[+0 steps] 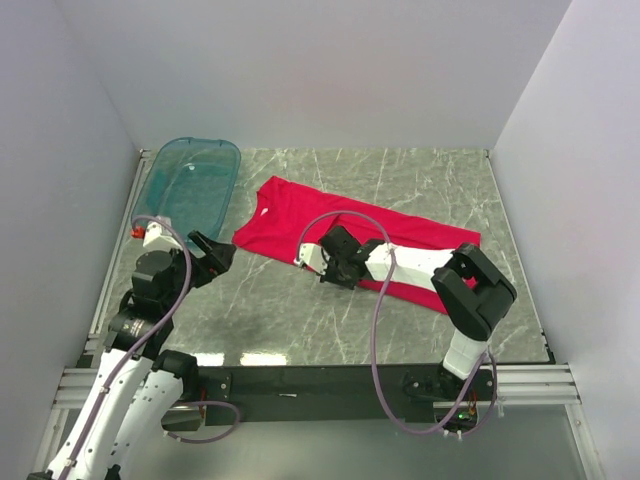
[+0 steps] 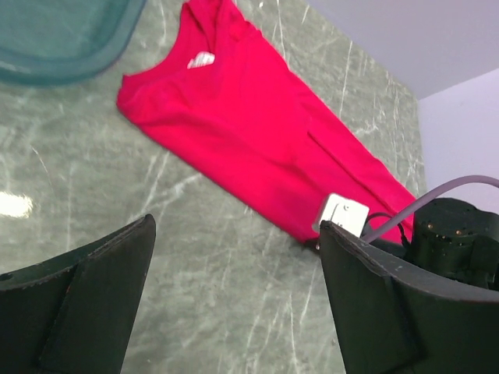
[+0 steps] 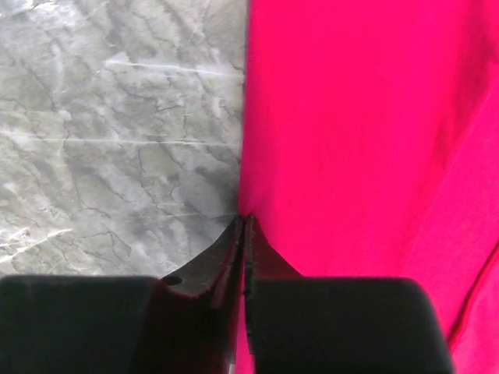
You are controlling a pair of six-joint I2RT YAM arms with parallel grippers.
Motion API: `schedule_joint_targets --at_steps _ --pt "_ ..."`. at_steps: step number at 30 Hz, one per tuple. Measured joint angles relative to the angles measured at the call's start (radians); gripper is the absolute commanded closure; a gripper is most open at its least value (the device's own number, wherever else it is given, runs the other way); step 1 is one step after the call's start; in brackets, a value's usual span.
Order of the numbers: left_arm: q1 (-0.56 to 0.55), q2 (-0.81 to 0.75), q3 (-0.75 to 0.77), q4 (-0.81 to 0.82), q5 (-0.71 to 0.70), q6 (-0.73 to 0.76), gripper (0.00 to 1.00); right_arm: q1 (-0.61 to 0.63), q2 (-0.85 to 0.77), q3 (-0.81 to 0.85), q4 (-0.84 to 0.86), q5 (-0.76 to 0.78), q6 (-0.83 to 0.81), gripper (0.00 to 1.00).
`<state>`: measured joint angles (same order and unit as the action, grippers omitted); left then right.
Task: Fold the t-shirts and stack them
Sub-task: Fold the tshirt
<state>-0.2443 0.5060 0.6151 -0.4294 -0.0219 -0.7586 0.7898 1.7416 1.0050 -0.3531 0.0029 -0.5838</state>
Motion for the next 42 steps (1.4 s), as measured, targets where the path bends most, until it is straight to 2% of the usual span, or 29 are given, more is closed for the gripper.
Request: schedule_joint_targets --at_steps 8,15,16,17,18,21,22,24,27,30,33,37,42 --pt "0.0 -0.016 -0.085 0.018 0.058 -0.091 0.1 0.031 -0.013 0.002 -0.035 -0.064 -0.009 1.0" --pt "0.0 -0.011 -0.16 0.053 0.102 -0.164 0.11 0.185 -0.037 0.024 -0.119 -0.262 -0.008 1.0" --pt "0.0 -0.01 -0.164 0.055 0.105 -0.17 0.11 0.206 -0.032 0.042 -0.137 -0.29 -0.006 0.95" --pt "0.0 -0.01 -0.165 0.055 0.106 -0.172 0.11 0.223 -0.024 0.062 -0.153 -0.31 -0.002 0.87" --pt "0.0 -0.008 -0.166 0.056 0.105 -0.175 0.11 0.238 -0.009 0.094 -0.167 -0.335 0.007 0.71" --pt "0.0 -0.01 -0.166 0.055 0.104 -0.178 0.1 0.259 0.06 0.205 -0.188 -0.409 0.033 0.54" --pt "0.0 -0.01 -0.166 0.053 0.103 -0.179 0.1 0.252 0.077 0.237 -0.196 -0.426 0.043 0.51" --pt "0.0 -0.011 -0.166 0.046 0.101 -0.178 0.1 0.204 0.087 0.277 -0.205 -0.47 0.064 0.45" --pt "0.0 -0.011 -0.167 0.047 0.098 -0.178 0.11 0.043 0.087 0.354 -0.22 -0.525 0.105 0.42" --pt "0.0 0.002 -0.177 0.063 0.098 -0.179 0.12 -0.155 0.111 0.468 -0.216 -0.536 0.174 0.42" --pt "0.0 0.044 -0.183 0.081 0.101 -0.179 0.12 -0.284 0.19 0.608 -0.209 -0.524 0.283 0.41" --pt "0.0 0.085 -0.183 0.092 0.105 -0.179 0.12 -0.322 0.369 0.78 -0.198 -0.507 0.447 0.4" --pt "0.0 0.089 -0.183 0.105 0.105 -0.179 0.12 -0.316 0.53 0.826 -0.212 -0.51 0.6 0.39"
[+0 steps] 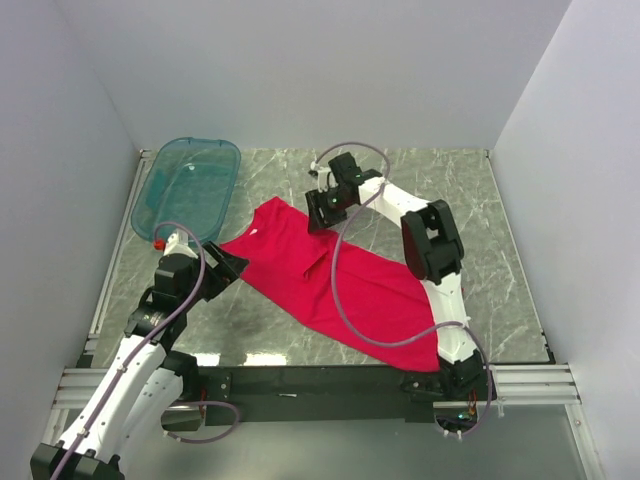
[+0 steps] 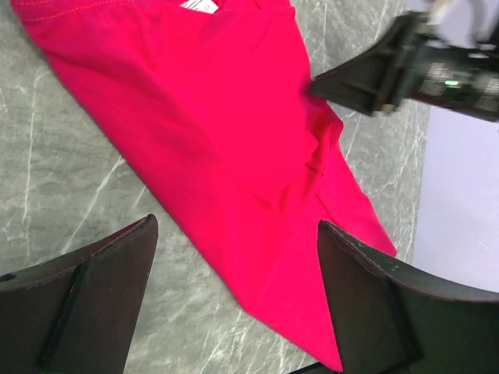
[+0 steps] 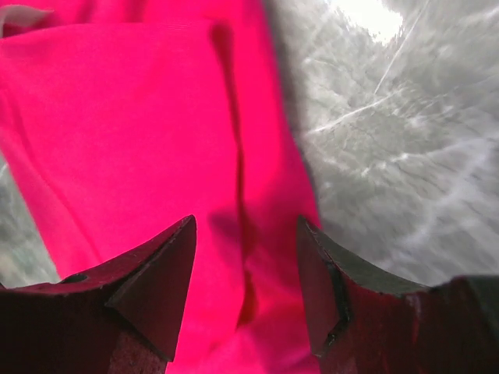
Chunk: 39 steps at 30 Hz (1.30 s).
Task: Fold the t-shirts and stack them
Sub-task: Fold the tshirt
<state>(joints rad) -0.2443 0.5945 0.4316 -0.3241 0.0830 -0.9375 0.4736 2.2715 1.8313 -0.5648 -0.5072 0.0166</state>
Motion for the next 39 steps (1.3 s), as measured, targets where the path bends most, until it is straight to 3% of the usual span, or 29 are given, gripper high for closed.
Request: schedule_joint_targets --at_steps 19,22,29,39 --pt "0.0 0.058 -0.007 0.036 0.02 0.0 0.12 0.002 0.146 0.183 -0.031 -0.01 0.103 0.41" --pt "0.0 0.058 -0.007 0.038 0.026 0.0 0.12 0.005 0.147 0.177 -0.024 -0.009 0.109 0.52" --pt "0.0 0.058 -0.007 0.051 0.027 0.0 0.12 0.008 0.155 0.171 -0.034 -0.011 0.117 0.97" --pt "0.0 0.064 -0.007 0.053 0.03 0.0 0.12 -0.063 0.159 0.229 -0.039 -0.008 0.175 1.0"
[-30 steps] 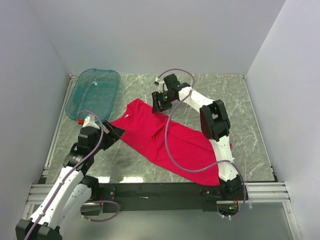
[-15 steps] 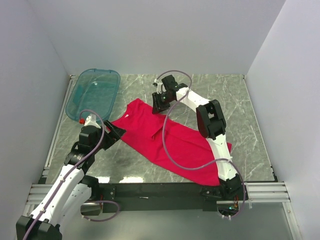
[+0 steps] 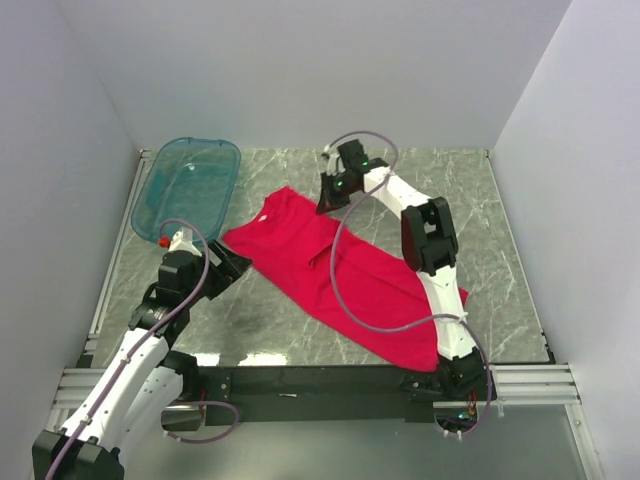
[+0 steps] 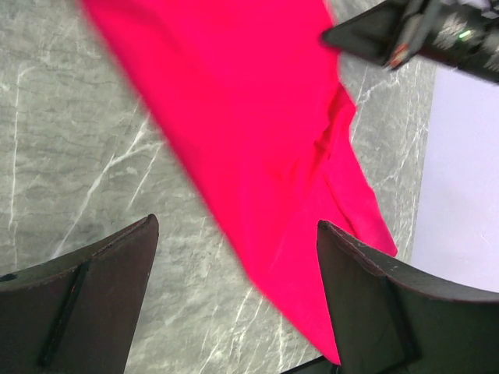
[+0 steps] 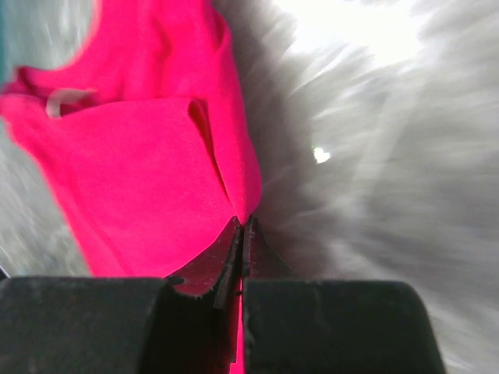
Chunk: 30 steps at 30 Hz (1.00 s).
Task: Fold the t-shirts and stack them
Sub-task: Fold the tshirt
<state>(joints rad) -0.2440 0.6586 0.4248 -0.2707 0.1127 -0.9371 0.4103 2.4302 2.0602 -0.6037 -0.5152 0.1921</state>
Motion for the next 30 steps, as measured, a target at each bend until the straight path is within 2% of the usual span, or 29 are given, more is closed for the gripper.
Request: schedule_joint_targets --at_steps 9,10,12,13,16,18,21,25,27,28,30 --pt "0.0 0.065 0.0 0.036 0.028 0.001 0.14 -0.186 0.033 0.212 0.04 0.103 0.137 0.99" --pt "0.0 0.071 0.001 0.041 0.031 0.002 0.14 -0.203 0.042 0.231 0.047 0.123 0.153 0.85" --pt "0.0 0.087 0.006 0.048 0.038 0.005 0.14 -0.227 0.058 0.259 0.06 0.163 0.177 0.72" --pt "0.0 0.101 0.01 0.053 0.044 0.005 0.14 -0.236 0.066 0.266 0.068 0.182 0.185 0.61" --pt "0.0 0.138 0.017 0.087 0.06 0.006 0.16 -0.255 0.083 0.27 0.066 0.219 0.191 0.52" --pt "0.0 0.171 0.023 0.116 0.077 0.006 0.17 -0.269 0.085 0.263 0.062 0.229 0.188 0.49" --pt "0.0 0.254 0.039 0.164 0.111 0.003 0.2 -0.29 0.067 0.202 0.073 0.235 0.175 0.46" --pt "-0.007 0.418 0.101 0.224 0.156 0.004 0.22 -0.339 -0.002 0.023 0.075 0.23 0.103 0.4" --pt "-0.026 0.511 0.158 0.249 0.164 0.006 0.24 -0.364 -0.062 -0.084 0.055 0.192 0.017 0.38" --pt "-0.04 0.569 0.195 0.261 0.166 0.009 0.25 -0.378 -0.104 -0.145 0.046 0.154 -0.053 0.32" --pt "-0.086 0.697 0.292 0.279 0.17 0.017 0.28 -0.396 -0.234 -0.301 0.037 0.074 -0.2 0.26"
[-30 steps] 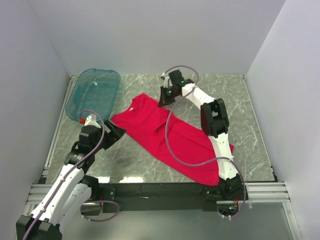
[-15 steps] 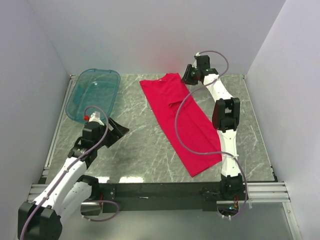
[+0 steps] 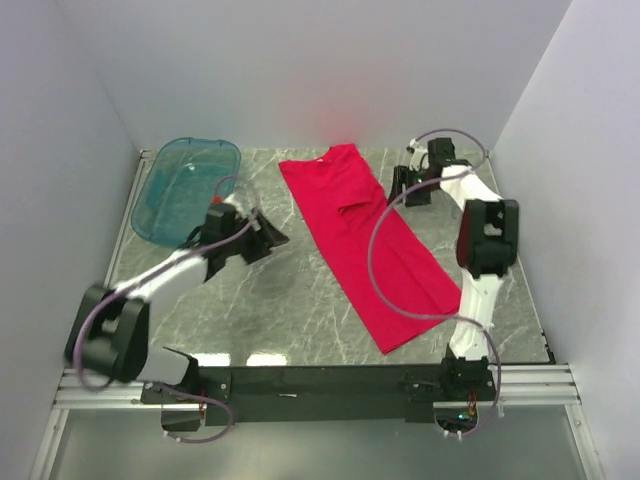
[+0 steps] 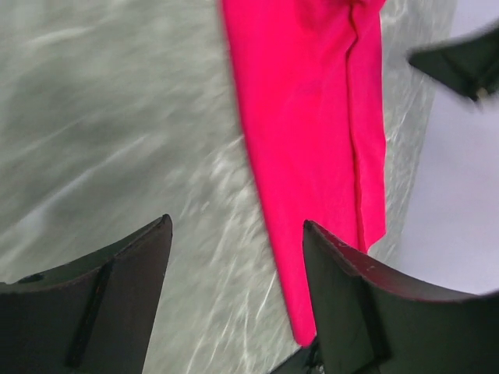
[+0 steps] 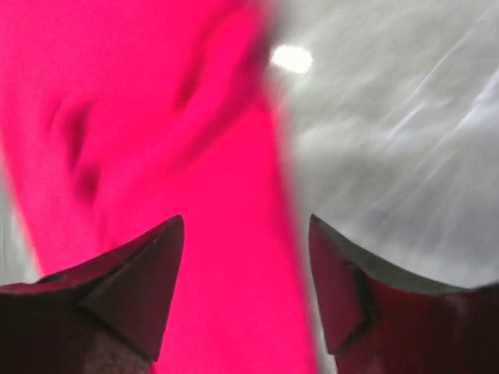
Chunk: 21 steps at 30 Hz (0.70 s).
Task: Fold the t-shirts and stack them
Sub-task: Fold the tshirt
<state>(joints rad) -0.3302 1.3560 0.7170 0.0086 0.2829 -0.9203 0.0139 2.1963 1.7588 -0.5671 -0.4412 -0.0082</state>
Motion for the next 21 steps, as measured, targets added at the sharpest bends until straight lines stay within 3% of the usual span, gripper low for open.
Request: schedule_joint_targets --at_steps 3,4,8,13,14,21 --pt "-0.079 0.2 0.156 0.009 -0.018 0.009 0.32 0.007 -0.288 -0.289 0.003 -0.087 -0.213 0.13" --pt "-0.105 0.262 0.199 0.01 -0.026 0.008 0.34 0.013 -0.399 -0.378 0.013 -0.108 -0.273 0.01" --pt "-0.178 0.44 0.302 -0.005 -0.068 -0.016 0.38 0.023 -0.751 -0.607 0.07 -0.183 -0.388 0.0" --pt "-0.219 0.526 0.38 -0.045 -0.117 -0.071 0.4 -0.045 -0.84 -0.694 0.067 -0.298 -0.404 0.0" --pt "-0.224 0.534 0.394 -0.052 -0.131 -0.075 0.46 -0.055 -0.839 -0.715 0.068 -0.305 -0.401 0.0" --pt "-0.248 0.602 0.459 -0.077 -0.157 -0.14 0.63 -0.069 -0.842 -0.755 0.044 -0.312 -0.4 0.0"
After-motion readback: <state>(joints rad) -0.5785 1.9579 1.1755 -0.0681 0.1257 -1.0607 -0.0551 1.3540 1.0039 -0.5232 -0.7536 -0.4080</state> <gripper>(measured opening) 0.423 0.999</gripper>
